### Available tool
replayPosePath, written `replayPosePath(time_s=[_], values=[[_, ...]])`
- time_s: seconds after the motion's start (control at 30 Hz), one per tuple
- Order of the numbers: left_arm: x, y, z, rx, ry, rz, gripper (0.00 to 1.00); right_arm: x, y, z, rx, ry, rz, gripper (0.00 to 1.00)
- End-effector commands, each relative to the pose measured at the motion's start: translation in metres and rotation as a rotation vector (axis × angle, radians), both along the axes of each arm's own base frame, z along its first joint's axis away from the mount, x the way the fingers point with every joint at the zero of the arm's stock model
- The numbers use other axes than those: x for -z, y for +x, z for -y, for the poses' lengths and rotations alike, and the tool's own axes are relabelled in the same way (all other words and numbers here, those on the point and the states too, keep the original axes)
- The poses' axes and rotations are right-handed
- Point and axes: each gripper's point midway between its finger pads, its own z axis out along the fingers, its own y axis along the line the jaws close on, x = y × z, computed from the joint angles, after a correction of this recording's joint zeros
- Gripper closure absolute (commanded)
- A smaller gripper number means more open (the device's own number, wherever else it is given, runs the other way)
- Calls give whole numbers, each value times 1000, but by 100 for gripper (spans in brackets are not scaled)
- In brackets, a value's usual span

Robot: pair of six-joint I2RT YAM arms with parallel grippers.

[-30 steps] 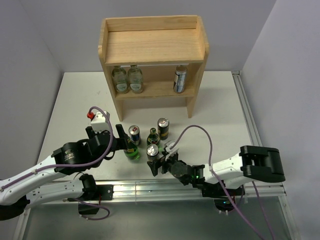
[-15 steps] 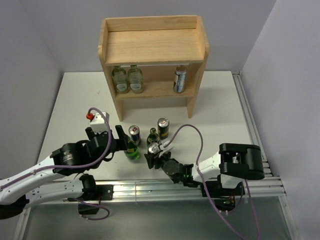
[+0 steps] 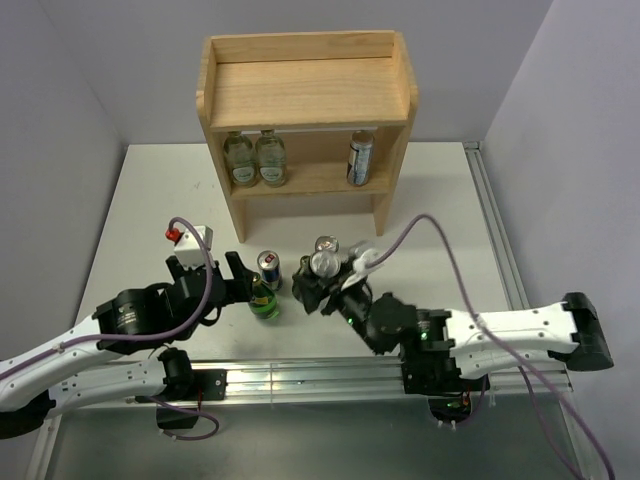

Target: Place and organize the beverage onto the shelf

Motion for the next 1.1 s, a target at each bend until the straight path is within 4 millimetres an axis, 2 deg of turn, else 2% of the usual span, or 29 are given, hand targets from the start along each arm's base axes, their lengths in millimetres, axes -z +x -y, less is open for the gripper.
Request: replayPosePath(time_s=[0.0, 0.03, 0.07, 0.13, 0.17, 0.2, 0.23, 0.27, 0.3, 0.33, 0.37, 0.4, 0.43, 0.47, 0.5, 0.53, 0.57, 0.6, 0.67, 0.77, 0.83, 0.87, 0.9, 1.07], values=[[-17, 2, 1, -11, -48, 29, 3, -123, 20, 27, 55, 77, 82, 100], [-16, 2, 2, -10, -43, 26, 3, -134, 29, 25, 71, 55, 89, 100], [-16, 2, 2, -11, -38, 25, 3, -173, 42, 34, 92, 108, 113, 100], [-15, 2, 3, -13, -38, 22, 3, -187, 62, 34, 128, 52, 145, 100], [-15, 2, 2, -14, -36, 20, 3, -218, 68, 43, 149, 91, 168, 100], [-14, 2, 2, -15, -38, 20, 3, -222, 85, 51, 187, 54, 174, 100], [-16, 2, 1, -15, -45, 22, 3, -222, 99, 45, 205, 23, 167, 100], [-16, 1, 1, -13, -50, 22, 3, -251, 106, 56, 226, 61, 188, 100], [-16, 1, 1, -11, -54, 23, 3, -252, 116, 60, 244, 30, 178, 100], [-18, 0, 0, -9, -65, 26, 3, -248, 139, 64, 290, 1, 166, 100], [-19, 0, -1, -10, -71, 31, 3, -253, 148, 69, 310, -6, 166, 100], [-20, -1, -2, -11, -76, 32, 2, -268, 153, 78, 334, 9, 172, 100], [-21, -3, -3, -10, -87, 36, 2, -265, 170, 84, 372, -6, 163, 100], [-22, -3, -4, -9, -95, 38, 2, -279, 174, 92, 386, 17, 176, 100], [-23, -4, -4, -4, -101, 41, 2, -279, 181, 97, 406, 13, 166, 100], [-25, -5, -5, -2, -112, 44, 2, -275, 197, 105, 449, -7, 155, 100], [-25, -6, -6, -1, -116, 45, 2, -288, 199, 111, 463, 13, 170, 100], [-26, -7, -6, 3, -123, 47, 2, -282, 209, 110, 478, -20, 157, 100], [-28, -9, -6, 8, -131, 50, 2, -293, 216, 125, 539, -22, 173, 100], [-28, -11, -8, 7, -135, 49, 2, -296, 226, 134, 597, -35, 184, 100], [-29, -12, -8, 10, -145, 50, 1, -294, 234, 133, 610, -43, 177, 100], [-29, -12, -9, 10, -144, 52, 2, -298, 236, 138, 630, -41, 177, 100], [-29, -13, -9, 14, -146, 51, 1, -292, 244, 134, 632, -57, 167, 100], [-30, -16, -9, 24, -158, 52, 1, -286, 260, 135, 664, -96, 177, 100]])
